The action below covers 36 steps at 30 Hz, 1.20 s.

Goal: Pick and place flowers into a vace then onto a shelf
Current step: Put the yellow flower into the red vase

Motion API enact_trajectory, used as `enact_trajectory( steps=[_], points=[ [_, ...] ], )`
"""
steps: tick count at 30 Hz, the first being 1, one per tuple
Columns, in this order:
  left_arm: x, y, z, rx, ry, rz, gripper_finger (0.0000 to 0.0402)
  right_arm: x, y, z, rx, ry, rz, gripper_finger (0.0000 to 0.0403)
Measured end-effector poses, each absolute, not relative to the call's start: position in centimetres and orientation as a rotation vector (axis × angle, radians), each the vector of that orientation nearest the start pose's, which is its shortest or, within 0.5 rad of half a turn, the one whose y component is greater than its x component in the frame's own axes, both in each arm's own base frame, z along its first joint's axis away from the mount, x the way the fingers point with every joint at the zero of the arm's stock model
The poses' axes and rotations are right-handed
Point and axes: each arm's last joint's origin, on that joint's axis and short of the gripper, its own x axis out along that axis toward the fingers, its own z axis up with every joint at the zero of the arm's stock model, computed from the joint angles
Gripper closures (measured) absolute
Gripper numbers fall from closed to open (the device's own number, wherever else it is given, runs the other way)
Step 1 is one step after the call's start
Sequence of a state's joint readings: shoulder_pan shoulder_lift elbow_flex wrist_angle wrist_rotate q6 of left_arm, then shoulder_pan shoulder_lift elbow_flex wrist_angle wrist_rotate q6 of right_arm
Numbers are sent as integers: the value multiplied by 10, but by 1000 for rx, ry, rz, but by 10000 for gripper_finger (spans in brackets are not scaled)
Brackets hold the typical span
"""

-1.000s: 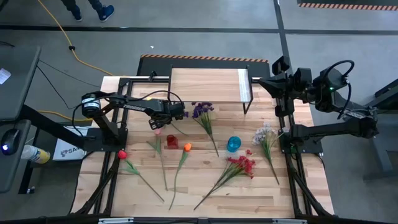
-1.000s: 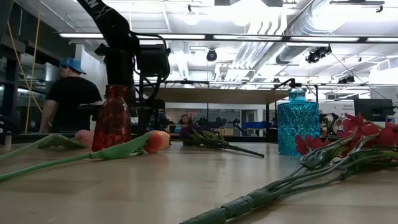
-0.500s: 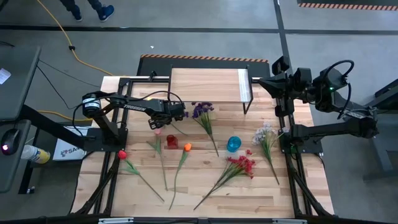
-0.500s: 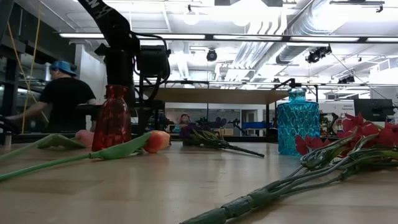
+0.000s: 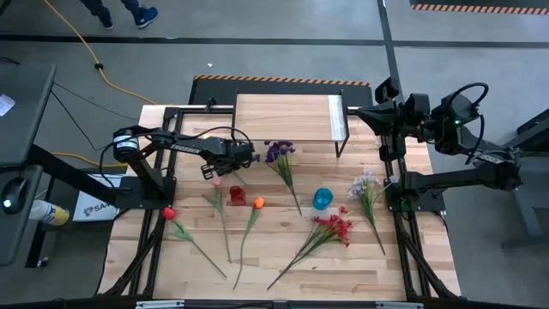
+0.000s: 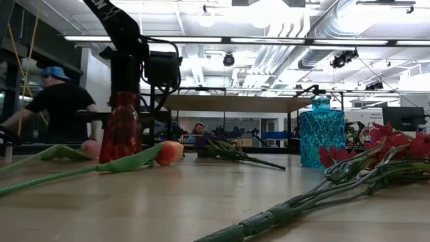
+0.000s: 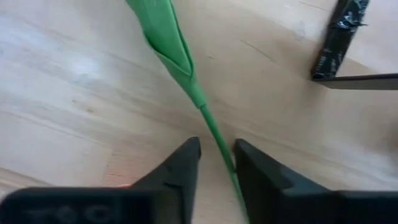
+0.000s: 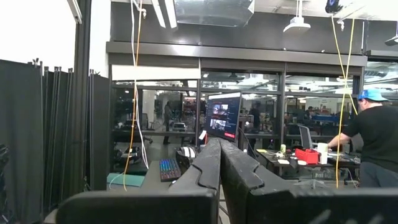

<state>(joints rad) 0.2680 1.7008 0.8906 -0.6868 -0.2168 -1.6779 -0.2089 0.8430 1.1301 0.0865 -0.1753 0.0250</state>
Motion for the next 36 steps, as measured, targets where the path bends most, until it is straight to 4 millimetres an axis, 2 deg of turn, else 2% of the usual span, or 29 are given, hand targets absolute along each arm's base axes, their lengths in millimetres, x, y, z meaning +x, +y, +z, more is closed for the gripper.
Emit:
enact_trajectory(
  steps=[6, 8, 18, 25, 36],
  points=[
    [262, 79, 133, -1316, 784, 1541, 360, 150, -27, 463, -50, -367, -29, 402],
    [262, 79, 134, -1311, 772, 1543, 375, 150, -27, 463, -51, -367, -29, 402],
    [261, 84, 154, -1217, 602, 1574, 360, 150, -27, 463, -53, -366, -30, 402],
    [254, 84, 173, -1162, 504, 1577, 375, 150, -27, 463, -51, -366, -30, 402],
    [226, 77, 206, -1148, 487, 1613, 375, 150, -27, 463, -53, -366, -30, 402]
  ],
)
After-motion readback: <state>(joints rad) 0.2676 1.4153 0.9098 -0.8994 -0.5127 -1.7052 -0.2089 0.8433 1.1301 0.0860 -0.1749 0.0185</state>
